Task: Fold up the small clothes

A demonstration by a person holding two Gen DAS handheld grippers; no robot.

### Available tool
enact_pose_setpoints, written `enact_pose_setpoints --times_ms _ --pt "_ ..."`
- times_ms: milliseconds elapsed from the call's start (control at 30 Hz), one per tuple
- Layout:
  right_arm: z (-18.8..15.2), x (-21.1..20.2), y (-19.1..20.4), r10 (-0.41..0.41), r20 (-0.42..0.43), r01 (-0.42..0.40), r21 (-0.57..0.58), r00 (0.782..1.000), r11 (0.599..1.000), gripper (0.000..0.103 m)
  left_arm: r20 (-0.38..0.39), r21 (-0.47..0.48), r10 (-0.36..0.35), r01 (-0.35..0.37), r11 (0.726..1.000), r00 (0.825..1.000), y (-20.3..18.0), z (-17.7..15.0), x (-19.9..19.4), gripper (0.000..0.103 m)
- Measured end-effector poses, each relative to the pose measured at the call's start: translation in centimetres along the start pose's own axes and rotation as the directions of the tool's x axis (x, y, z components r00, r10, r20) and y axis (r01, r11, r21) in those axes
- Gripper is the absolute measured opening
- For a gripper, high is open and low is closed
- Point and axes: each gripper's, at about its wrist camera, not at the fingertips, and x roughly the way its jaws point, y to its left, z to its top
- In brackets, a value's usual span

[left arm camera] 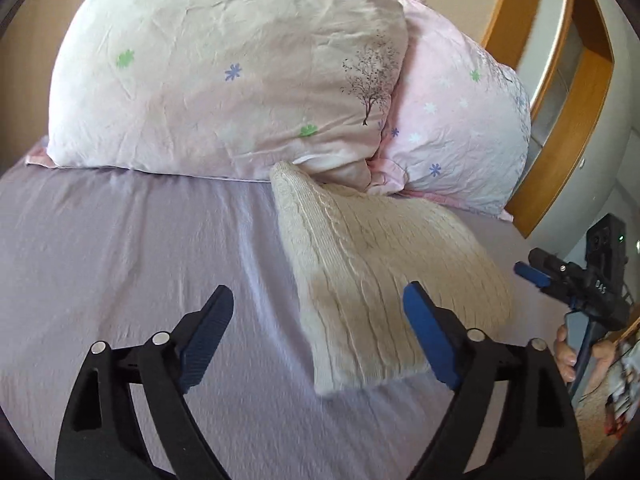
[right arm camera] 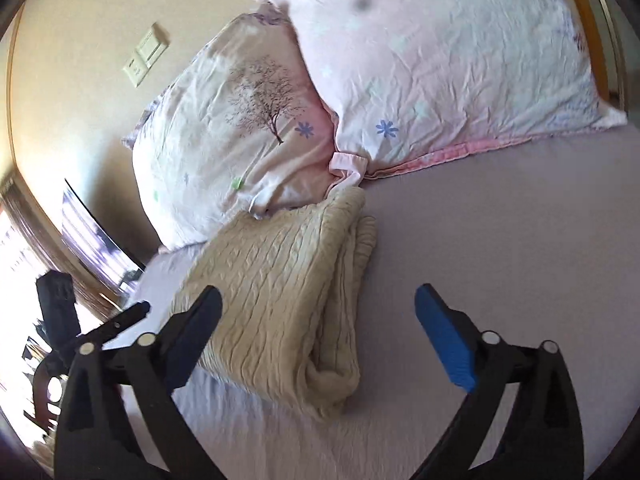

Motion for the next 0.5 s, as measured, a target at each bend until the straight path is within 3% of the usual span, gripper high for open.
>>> enact_pose_setpoints --times_ms 67,133,267,367,500 --pt "-2.0 -1.5 1.8 -0.15 0.022 0.151 -0.073 0.988 0.986 0.101 -0.008 0.025 0.073 -0.073 0.997 0.997 -0.9 -1.9 -1.2 0.102" --pt "-3.7 -1.9 3.4 -0.215 0.022 0.215 -0.146 0.976 0.966 0.101 -0.024 0.052 0.128 -0.127 0.991 0.991 -1.9 -3.7 -1.7 0.102" --pt "-6.4 -0.9 4.1 -0.206 -0.058 0.193 -0.178 0.977 0.965 0.101 -0.131 0.078 0.175 -0.166 0.983 0.976 -2.7 -5.9 -0.2 0.102" --pt "-7.5 1.3 4.7 -0.288 -0.105 0.261 -0.216 0.952 0.941 0.101 -0.149 0.106 0.214 -0.199 0.974 0.966 -2.9 -6.4 1.0 0.102" --pt "-8.2 3.7 5.4 -0.322 -0.163 0.281 -0.231 0.933 0.931 0.101 -0.158 0.145 0.254 -0.232 0.962 0.954 -3.3 -6.5 2.6 0.102"
